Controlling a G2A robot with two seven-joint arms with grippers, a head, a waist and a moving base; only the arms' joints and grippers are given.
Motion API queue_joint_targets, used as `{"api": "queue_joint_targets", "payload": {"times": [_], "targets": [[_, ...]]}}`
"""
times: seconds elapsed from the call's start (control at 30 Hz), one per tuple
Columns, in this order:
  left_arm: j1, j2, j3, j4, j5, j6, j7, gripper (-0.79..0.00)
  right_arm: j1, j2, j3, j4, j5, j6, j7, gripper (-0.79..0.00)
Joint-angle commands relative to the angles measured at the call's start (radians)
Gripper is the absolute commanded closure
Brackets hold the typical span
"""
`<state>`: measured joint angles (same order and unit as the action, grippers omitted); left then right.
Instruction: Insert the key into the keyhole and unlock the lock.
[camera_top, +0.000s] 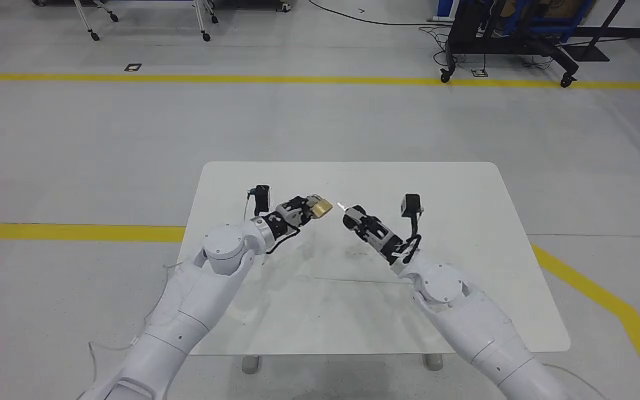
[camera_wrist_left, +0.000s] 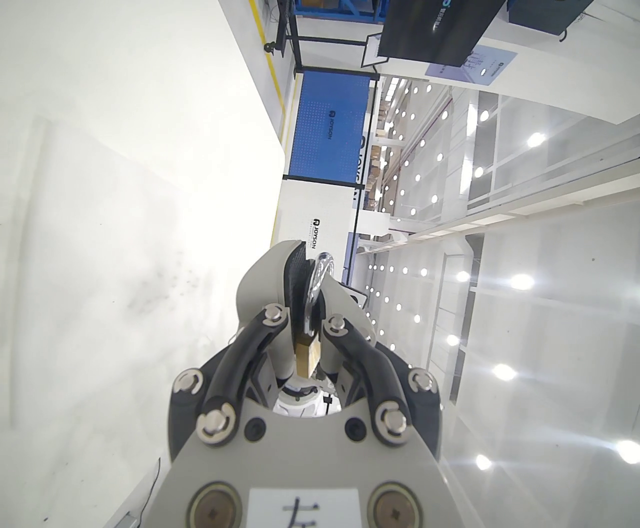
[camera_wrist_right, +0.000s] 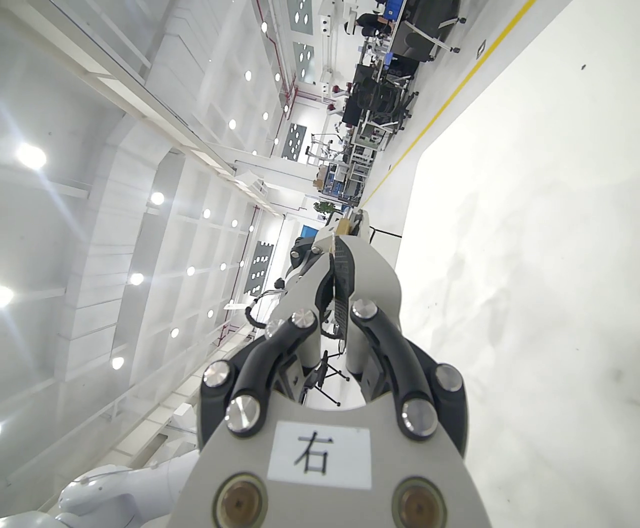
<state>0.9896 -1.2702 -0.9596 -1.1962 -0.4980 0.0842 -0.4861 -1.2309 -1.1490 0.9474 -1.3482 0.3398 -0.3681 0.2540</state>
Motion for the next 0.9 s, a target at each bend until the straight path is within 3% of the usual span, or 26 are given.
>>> {"api": "queue_joint_targets", "payload": {"times": [0.0,0.87], "targets": [[0.004,-0.001,0.000,-0.006,0.013,0.005,0.014,0.000,-0.007,-0.002,-0.002,-0.014,-0.005,0.019,0.003,0.000],[0.026,-0.016,-0.010,-0.034,0.122,-0.011,0.083,0.000,-0.024,-0.035,0.010,-0.025,0.021,0.091,0.046,0.000]]}}
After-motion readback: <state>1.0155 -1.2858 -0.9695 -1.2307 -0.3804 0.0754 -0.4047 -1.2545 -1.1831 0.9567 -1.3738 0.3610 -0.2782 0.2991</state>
